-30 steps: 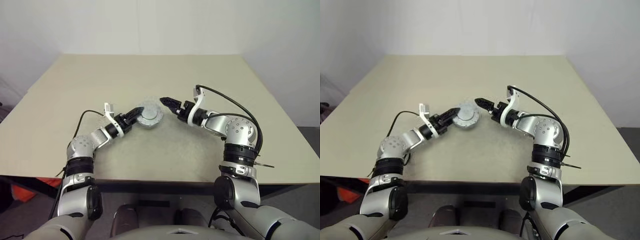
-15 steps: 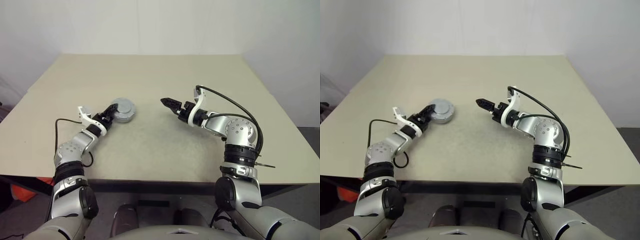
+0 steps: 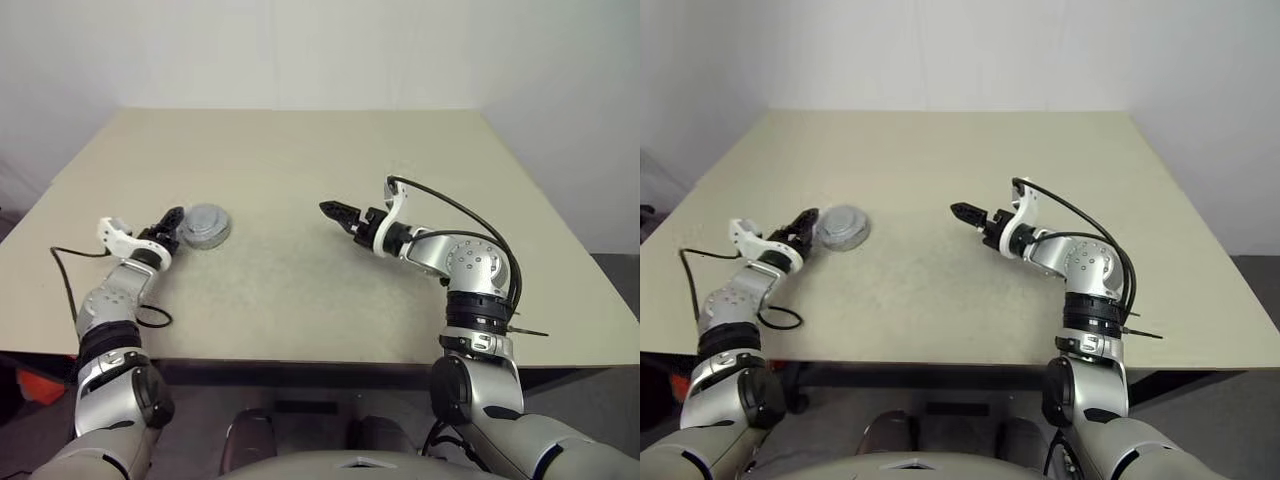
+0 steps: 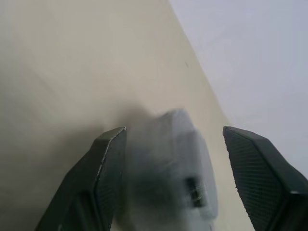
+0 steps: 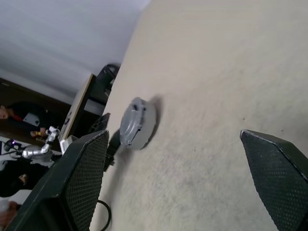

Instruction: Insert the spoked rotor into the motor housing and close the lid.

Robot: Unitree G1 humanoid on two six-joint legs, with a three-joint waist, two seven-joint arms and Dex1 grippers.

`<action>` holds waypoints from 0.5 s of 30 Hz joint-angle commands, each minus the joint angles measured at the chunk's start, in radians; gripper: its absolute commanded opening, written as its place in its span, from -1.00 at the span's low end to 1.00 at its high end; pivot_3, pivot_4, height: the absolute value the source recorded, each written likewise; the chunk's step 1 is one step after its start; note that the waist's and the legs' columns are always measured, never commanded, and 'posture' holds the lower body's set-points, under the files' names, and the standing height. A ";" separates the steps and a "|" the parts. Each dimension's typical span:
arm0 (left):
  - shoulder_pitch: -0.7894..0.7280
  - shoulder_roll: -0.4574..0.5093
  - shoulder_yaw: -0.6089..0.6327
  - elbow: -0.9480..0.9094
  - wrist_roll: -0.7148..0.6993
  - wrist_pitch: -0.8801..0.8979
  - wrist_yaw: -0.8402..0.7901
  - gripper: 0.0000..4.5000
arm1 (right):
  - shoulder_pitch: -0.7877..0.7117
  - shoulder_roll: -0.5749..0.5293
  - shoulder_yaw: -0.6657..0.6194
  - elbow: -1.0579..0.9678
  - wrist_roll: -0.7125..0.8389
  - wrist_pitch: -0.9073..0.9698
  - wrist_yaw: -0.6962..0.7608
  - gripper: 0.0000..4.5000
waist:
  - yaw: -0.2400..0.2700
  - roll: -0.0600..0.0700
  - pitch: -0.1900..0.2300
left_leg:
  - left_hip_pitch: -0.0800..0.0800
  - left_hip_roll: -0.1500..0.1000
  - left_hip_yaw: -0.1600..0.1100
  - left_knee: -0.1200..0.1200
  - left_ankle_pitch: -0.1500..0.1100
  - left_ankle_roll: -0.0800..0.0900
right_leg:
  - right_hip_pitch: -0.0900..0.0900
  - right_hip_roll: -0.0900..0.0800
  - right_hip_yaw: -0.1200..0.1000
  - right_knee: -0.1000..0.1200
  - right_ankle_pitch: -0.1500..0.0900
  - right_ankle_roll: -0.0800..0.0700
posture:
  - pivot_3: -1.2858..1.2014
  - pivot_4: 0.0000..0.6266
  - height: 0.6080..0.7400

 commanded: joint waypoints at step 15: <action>-0.036 0.126 -0.368 -0.168 0.347 -0.315 -0.284 0.42 | 0.086 -0.244 0.387 -0.089 -0.304 -0.487 0.369 1.00 | 0.030 -0.003 0.000 | -0.001 0.004 0.000 0.002 0.000 0.000 | 0.001 -0.001 -0.001 0.000 0.000 0.000 | 0.03 -1.00 1.00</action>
